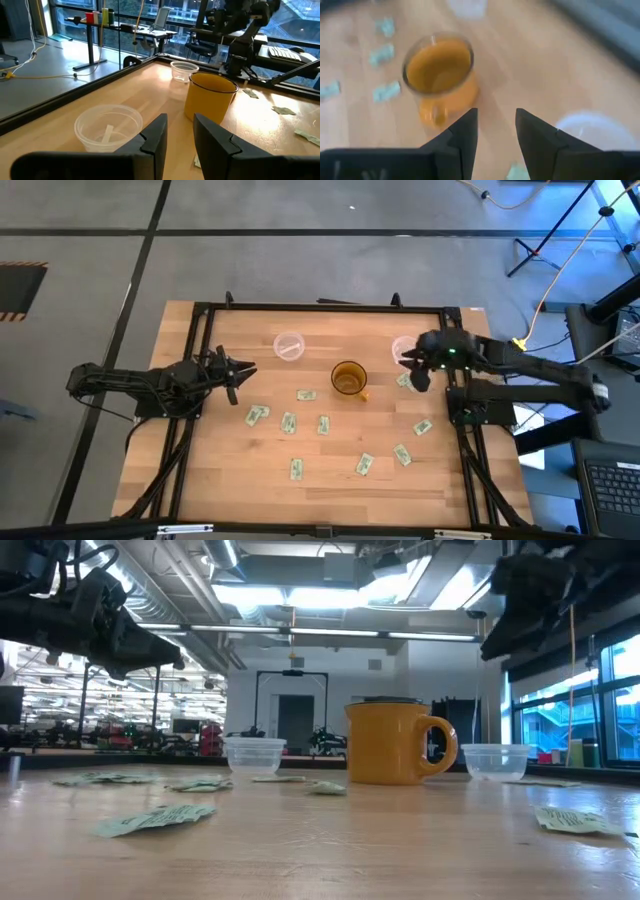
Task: Pick and place Stevia / Truvia into bins
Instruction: Put the white stevia packet into the right transparent container
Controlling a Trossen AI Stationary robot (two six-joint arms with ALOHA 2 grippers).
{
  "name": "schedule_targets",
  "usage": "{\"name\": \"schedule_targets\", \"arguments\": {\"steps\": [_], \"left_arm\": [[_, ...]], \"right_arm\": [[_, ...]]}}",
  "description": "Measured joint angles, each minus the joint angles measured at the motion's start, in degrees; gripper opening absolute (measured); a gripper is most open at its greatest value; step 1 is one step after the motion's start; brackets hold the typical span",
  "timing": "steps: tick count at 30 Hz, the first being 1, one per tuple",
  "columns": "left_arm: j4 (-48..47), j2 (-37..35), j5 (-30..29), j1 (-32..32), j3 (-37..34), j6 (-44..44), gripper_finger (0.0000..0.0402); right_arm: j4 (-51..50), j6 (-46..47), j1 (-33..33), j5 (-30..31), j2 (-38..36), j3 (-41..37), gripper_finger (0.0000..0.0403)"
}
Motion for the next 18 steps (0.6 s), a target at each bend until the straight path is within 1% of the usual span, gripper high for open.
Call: {"name": "schedule_targets", "arguments": {"steps": [3,6,9,14,18], "left_arm": [[0.0,0.0,0.0,0.0,0.0,0.0,0.0088],[0.0,0.0,0.0,0.0,0.0,0.0,0.0088],[0.0,0.0,0.0,0.0,0.0,0.0,0.0088],[0.0,0.0,0.0,0.0,0.0,0.0,0.0088],[0.0,0.0,0.0,0.0,0.0,0.0,0.0088]], "right_arm": [[-7.3,5.5,1.4,0.4,7.7,5.3,0.0135],[-12.4,11.6,2.8,0.5,14.2,7.9,0.0135],[-14.5,15.3,4.4,0.5,19.2,7.8,0.0135],[-13.9,16.1,6.0,0.7,25.9,4.7,0.0135],[-12.4,19.8,6.1,4.3,30.2,3.2,0.0135]]}}
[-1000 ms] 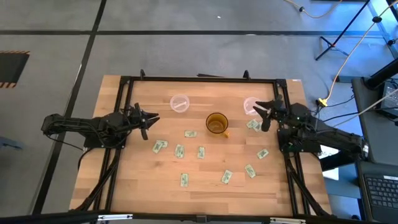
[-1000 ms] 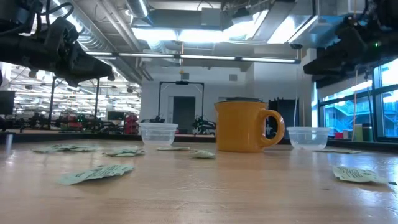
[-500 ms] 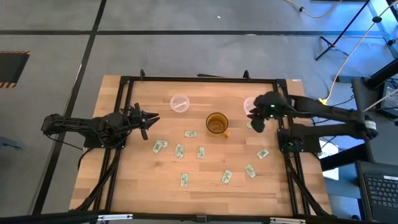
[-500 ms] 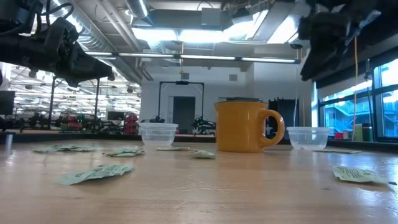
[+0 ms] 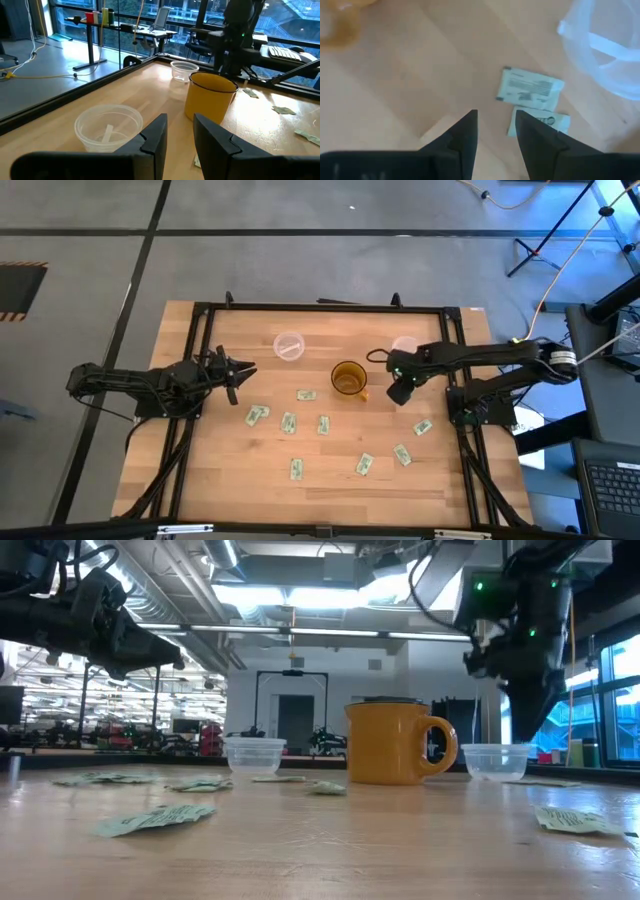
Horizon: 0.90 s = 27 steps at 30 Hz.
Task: Pick and place Stevia / Truvia into bins
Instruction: Put the white stevia packet into the right transparent container
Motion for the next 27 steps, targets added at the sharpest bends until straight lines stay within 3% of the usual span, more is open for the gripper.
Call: {"name": "schedule_targets", "arguments": {"steps": [7,17,27], "left_arm": [[0.0,0.0,0.0,0.0,0.0,0.0,0.0088],[-0.1,0.0,0.0,0.0,0.0,0.0,0.0088],[-0.1,0.0,0.0,0.0,0.0,0.0,0.0088]], "right_arm": [[6.2,1.1,-0.9,1.3,5.3,-0.5,0.0128],[7.3,-0.4,-1.2,2.3,12.8,-0.6,0.0075],[7.5,0.0,-1.2,5.0,16.3,-0.4,0.0065]]}}
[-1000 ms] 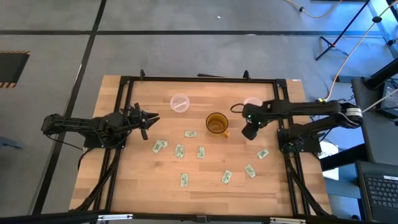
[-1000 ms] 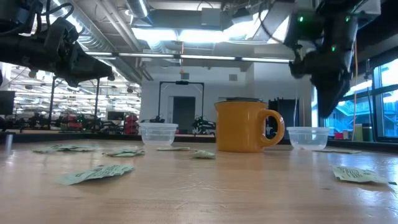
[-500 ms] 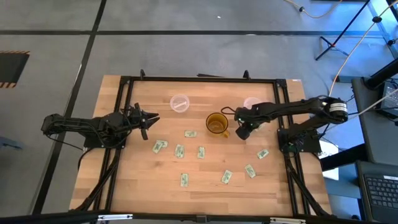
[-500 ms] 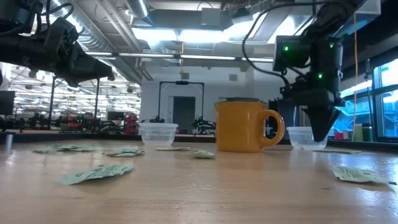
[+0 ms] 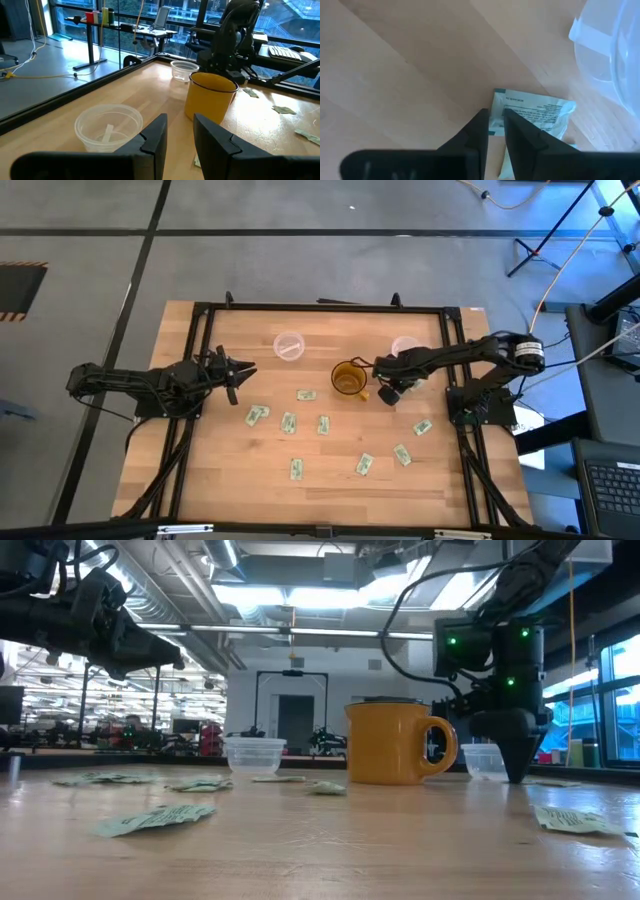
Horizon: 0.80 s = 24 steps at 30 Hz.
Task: Pick and place Stevia / Truvia into bins
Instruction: Put the white stevia packet into the right transparent container
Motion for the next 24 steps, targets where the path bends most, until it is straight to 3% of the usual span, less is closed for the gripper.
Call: {"name": "schedule_targets", "arguments": {"steps": [11,24], "left_arm": [[0.0,0.0,0.0,0.0,0.0,0.0,0.0088],[0.0,0.0,0.0,0.0,0.0,0.0,0.0088]], "right_arm": [[-0.5,1.4,-0.1,-0.5,2.3,0.2,0.0061],[-0.6,-0.4,-0.1,-0.8,2.4,0.2,0.0005]]}}
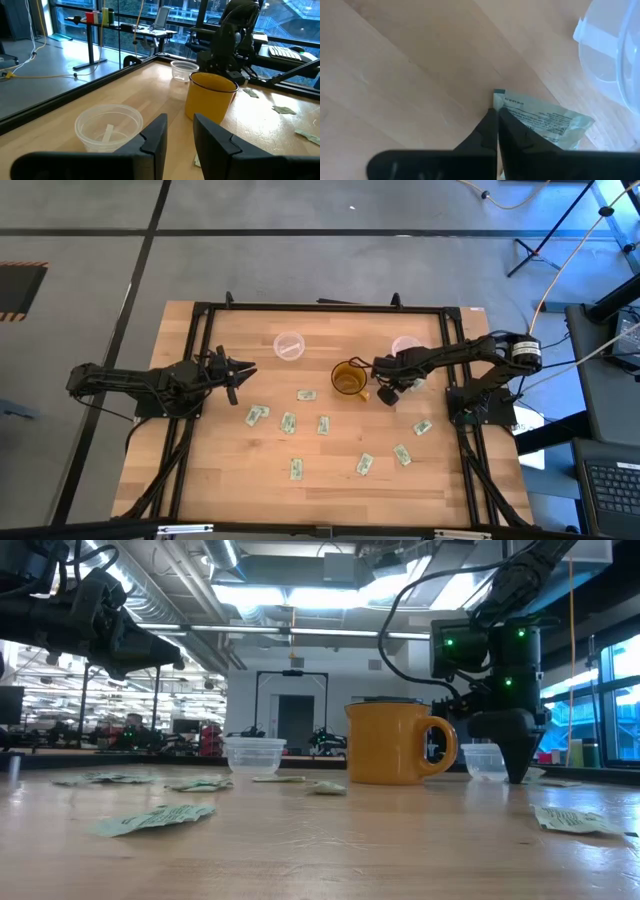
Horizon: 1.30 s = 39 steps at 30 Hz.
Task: Pick and place Stevia / Truvia into bins
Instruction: Put the white stevia packet into the right transparent container
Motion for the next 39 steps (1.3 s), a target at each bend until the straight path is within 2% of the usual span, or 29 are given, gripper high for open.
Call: {"name": "schedule_targets", "arguments": {"steps": [8,17,22,28,39], "left_arm": [[-0.3,0.0,0.0,0.0,0.0,0.0,0.0088],[-0.3,0.0,0.0,0.0,0.0,0.0,0.0088],[-0.3,0.0,-0.7,0.0,0.0,0.0,0.0088],[-0.3,0.0,-0.8,0.0,0.0,0.0,0.0088],[-0.2,0.0,-1.9,0.0,0.0,2.1,0.0088]], "right_arm": [[-5.1,-3.0,0.8,0.1,-1.8,3.0,0.0002],[-14.7,-4.3,4.2,-0.6,-6.7,13.3,0.0001],[-20.1,-4.7,4.0,4.0,-8.3,18.8,0.0001],[-24.7,-6.0,-1.9,4.4,-8.6,20.0,0.0001],[-15.5,-13.8,-14.9,2.8,-8.6,15.0,0.0]]}}
